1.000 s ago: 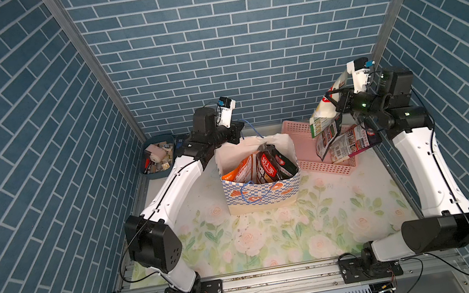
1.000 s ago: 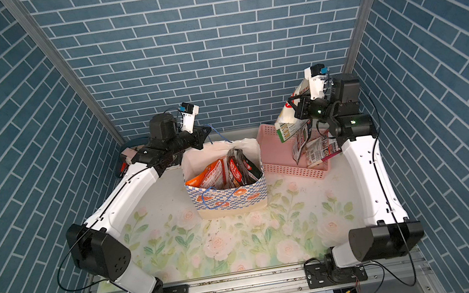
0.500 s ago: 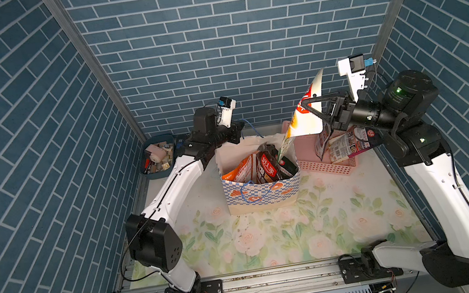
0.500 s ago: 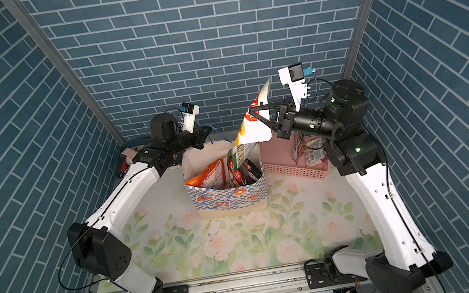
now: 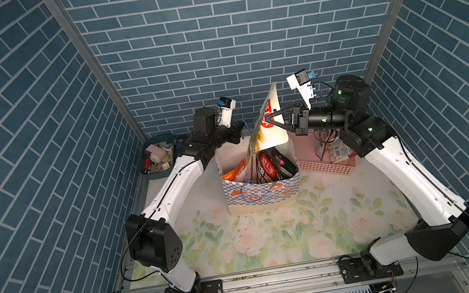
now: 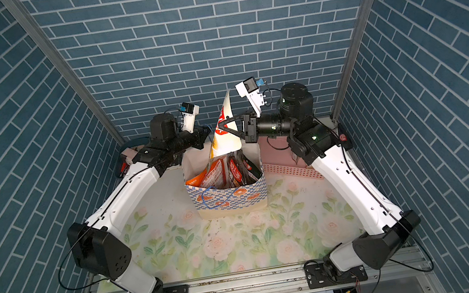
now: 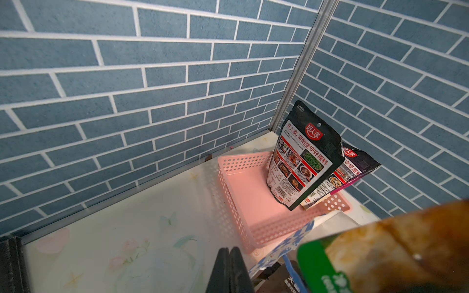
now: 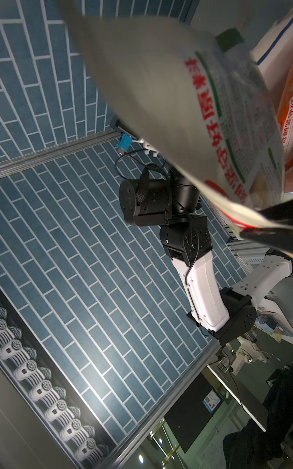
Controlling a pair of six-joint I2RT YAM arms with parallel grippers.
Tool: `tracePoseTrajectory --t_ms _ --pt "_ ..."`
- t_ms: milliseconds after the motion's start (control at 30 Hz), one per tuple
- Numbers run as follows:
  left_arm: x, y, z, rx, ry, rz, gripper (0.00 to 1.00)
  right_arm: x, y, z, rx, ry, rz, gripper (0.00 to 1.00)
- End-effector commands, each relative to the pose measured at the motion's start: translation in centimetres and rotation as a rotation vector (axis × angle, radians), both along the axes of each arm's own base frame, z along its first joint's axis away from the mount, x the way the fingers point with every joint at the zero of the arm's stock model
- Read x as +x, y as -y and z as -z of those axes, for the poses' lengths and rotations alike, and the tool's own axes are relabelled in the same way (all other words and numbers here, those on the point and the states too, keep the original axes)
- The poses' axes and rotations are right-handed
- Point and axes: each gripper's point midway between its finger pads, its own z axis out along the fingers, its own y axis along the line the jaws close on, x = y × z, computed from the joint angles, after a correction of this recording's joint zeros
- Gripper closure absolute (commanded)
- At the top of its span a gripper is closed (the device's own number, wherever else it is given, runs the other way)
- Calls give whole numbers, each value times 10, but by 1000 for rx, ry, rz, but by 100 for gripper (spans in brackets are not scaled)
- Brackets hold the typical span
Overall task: Place the condiment packets inside the bag
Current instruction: Place the condiment packet in the paper bag.
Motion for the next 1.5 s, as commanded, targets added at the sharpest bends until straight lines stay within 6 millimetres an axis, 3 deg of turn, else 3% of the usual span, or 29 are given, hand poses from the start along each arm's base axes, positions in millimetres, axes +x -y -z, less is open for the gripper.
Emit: tracePoseTrajectory --t_ms 0,167,467,833,1100,1233,1300,1400,1467 --pt "2 -2 -9 -7 34 -4 100 -8 2 -4 -27 105 -10 100" --pt "2 -3 -10 -5 37 -6 100 -1 3 27 -120 91 16 100" --pt "3 -2 -9 -5 34 -6 100 3 10 52 -215 76 40 100" --pt "3 -3 -8 0 35 -10 100 -4 3 71 -291 70 -82 100" --pt "2 -3 -9 -3 36 -9 100 27 8 122 -460 -75 43 100" --pt "1 -3 -10 -2 39 -9 100 37 8 135 -501 -151 76 100" --pt "1 -4 -11 -2 40 -10 100 40 7 138 -506 -167 92 96" --pt "1 -5 -13 -2 45 -12 100 46 8 132 -499 -171 130 78" --pt "1 -4 -12 0 44 -11 100 47 8 126 -487 -179 145 75"
